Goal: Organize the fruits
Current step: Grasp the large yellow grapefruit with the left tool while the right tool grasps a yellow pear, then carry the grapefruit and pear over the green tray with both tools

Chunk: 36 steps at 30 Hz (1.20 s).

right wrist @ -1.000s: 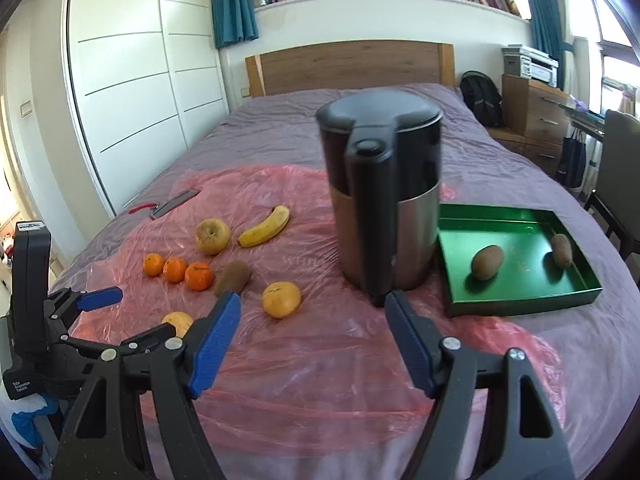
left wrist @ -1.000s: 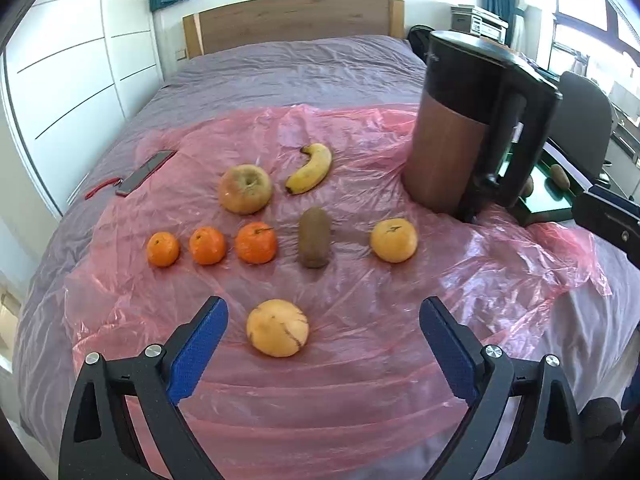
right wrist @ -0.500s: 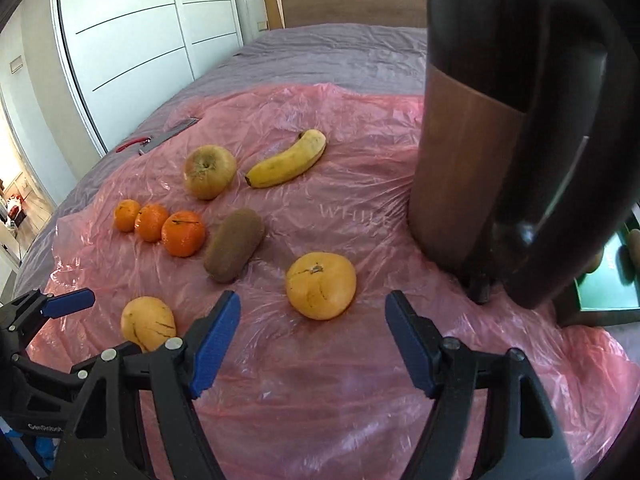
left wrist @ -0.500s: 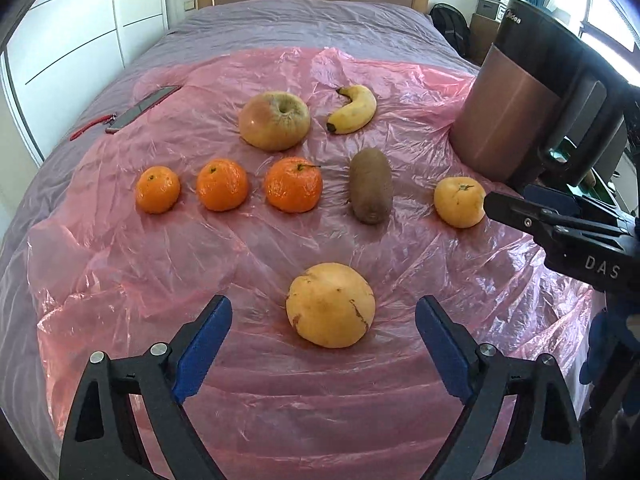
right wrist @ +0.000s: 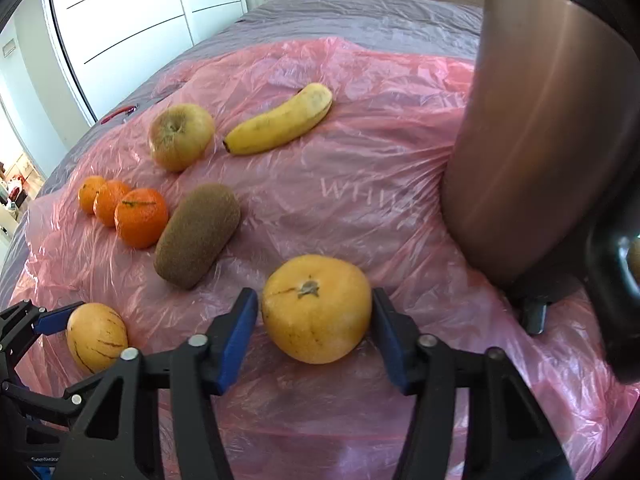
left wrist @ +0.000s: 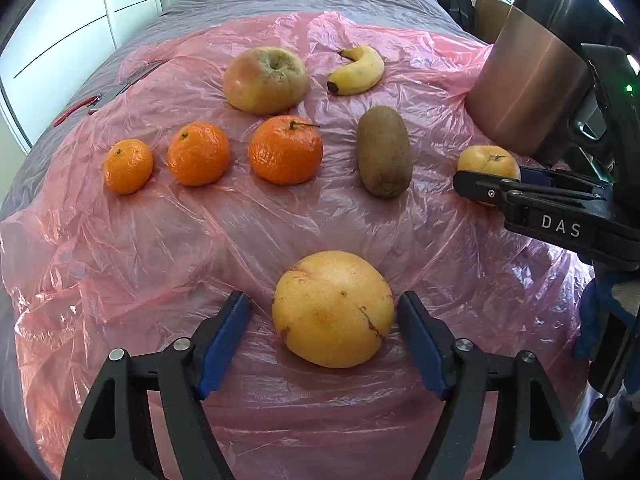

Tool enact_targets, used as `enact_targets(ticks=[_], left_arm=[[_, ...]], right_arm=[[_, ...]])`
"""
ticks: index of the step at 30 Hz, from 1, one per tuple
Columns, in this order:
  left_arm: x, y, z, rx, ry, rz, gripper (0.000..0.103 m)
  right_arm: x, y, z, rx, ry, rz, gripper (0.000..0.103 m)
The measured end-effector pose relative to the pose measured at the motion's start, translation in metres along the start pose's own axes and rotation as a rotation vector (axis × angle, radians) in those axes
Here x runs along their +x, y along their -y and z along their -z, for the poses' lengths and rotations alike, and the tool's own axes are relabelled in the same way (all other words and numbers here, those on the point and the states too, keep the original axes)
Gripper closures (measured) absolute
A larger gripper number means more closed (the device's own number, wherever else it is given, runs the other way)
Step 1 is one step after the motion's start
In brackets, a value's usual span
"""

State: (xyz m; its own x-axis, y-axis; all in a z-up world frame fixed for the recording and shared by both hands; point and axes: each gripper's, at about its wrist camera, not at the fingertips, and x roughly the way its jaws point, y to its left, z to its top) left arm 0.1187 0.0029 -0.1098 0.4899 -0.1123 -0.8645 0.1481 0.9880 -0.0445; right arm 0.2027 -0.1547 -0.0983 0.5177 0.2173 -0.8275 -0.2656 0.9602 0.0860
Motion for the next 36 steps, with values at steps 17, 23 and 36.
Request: enact_targets(ticks=[17, 23, 36], left_arm=[[0.002, 0.007, 0.004, 0.045, 0.006, -0.021, 0.053], [-0.008, 0.009, 0.004, 0.044, 0.012, -0.031, 0.053], [-0.048, 0.012, 0.008, 0.027, 0.060, -0.031, 0.054]], right_arm=[[0.006, -0.002, 0.008, -0.026, -0.011, -0.004, 0.060], [-0.003, -0.003, 0.006, -0.019, -0.002, -0.011, 0.061], [-0.057, -0.014, 0.019, 0.017, 0.050, -0.049, 0.061]])
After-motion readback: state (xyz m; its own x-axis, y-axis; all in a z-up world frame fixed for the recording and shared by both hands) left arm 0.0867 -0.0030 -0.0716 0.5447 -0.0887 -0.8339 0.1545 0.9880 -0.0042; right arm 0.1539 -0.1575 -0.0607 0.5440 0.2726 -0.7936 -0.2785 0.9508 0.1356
